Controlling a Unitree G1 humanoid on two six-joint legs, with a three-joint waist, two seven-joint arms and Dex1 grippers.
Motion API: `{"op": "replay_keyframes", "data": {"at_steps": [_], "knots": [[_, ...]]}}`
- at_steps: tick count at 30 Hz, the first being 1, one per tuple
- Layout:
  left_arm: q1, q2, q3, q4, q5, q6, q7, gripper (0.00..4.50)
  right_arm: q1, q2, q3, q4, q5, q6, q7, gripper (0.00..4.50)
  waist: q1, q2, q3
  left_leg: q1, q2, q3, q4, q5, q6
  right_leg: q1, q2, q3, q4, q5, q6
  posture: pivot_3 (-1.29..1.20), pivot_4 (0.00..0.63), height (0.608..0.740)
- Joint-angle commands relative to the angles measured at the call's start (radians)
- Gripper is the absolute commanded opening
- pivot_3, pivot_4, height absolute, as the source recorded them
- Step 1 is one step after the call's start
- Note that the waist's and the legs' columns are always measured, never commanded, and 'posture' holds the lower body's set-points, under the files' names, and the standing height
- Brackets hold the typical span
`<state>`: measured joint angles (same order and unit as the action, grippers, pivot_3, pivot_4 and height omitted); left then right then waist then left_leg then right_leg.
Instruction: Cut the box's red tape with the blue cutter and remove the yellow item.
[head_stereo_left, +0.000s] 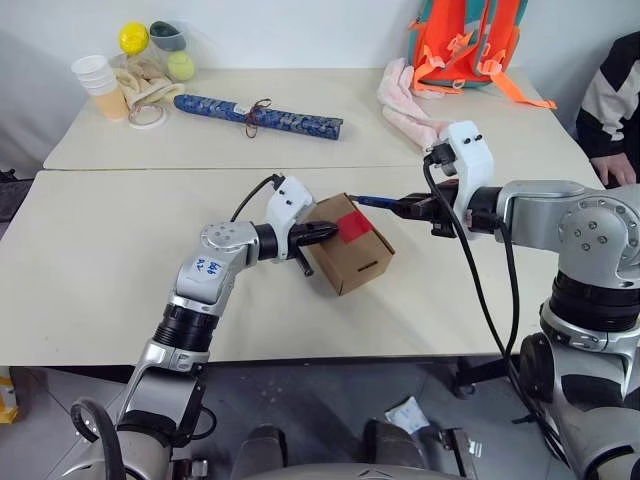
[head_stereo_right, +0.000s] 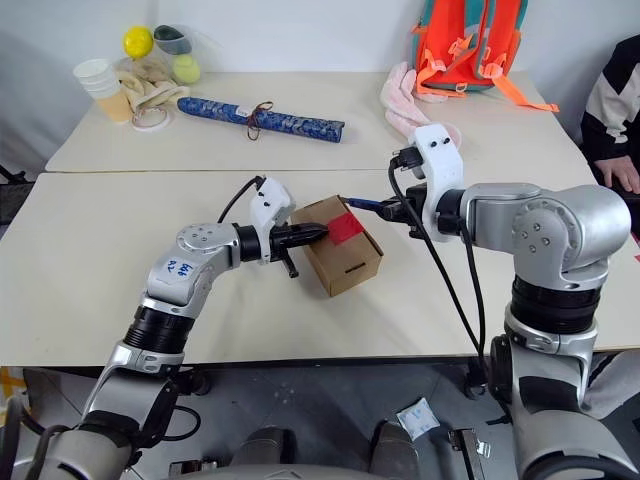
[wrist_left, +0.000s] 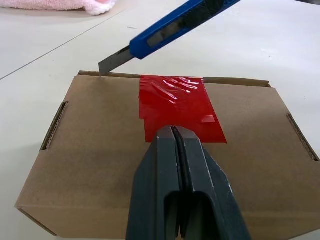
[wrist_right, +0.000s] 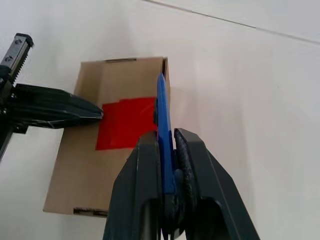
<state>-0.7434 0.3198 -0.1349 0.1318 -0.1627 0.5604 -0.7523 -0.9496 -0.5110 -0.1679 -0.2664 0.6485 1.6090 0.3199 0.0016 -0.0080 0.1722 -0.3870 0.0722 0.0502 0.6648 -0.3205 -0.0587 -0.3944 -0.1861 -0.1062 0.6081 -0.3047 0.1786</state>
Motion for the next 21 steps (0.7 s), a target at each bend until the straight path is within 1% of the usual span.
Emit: {"op": "replay_keyframes", "data": {"at_steps": [1, 9, 17, 21], "knots": [[0.027, 0.01, -0.026, 0.029, 0.009, 0.037, -0.001, 0.0, 0.002, -0.004, -0.025, -0.031, 0.008, 0.005, 0.004, 0.14, 0.0, 0.0, 0.0, 0.0, 0.0, 0.0, 0.0, 0.0, 0.0, 0.0, 0.0, 0.0, 0.0, 0.0, 0.0, 0.0, 0.15, 0.74], [0.028, 0.011, -0.026, 0.029, 0.008, 0.042, -0.002, 0.0, 0.003, -0.029, -0.028, -0.025, 0.005, 0.005, 0.011, 0.14, -0.001, 0.0, 0.0, 0.0, 0.0, 0.0, 0.0, 0.0, 0.0, 0.0, 0.0, 0.0, 0.0, 0.0, 0.0, 0.0, 0.15, 0.74], [0.026, 0.008, -0.028, 0.032, 0.008, 0.044, -0.001, 0.0, 0.019, -0.038, -0.016, -0.04, 0.055, 0.005, 0.008, 0.14, -0.001, 0.0, 0.0, 0.0, 0.0, 0.0, 0.0, 0.0, 0.0, 0.0, 0.0, 0.0, 0.0, 0.0, 0.0, 0.0, 0.15, 0.74], [0.025, 0.008, -0.03, 0.032, 0.009, 0.047, -0.002, 0.0, 0.026, -0.059, 0.001, -0.036, 0.081, 0.005, -0.001, 0.14, -0.001, 0.0, 0.0, 0.0, 0.0, 0.0, 0.0, 0.0, 0.0, 0.0, 0.0, 0.0, 0.0, 0.0, 0.0, 0.0, 0.15, 0.74]]}}
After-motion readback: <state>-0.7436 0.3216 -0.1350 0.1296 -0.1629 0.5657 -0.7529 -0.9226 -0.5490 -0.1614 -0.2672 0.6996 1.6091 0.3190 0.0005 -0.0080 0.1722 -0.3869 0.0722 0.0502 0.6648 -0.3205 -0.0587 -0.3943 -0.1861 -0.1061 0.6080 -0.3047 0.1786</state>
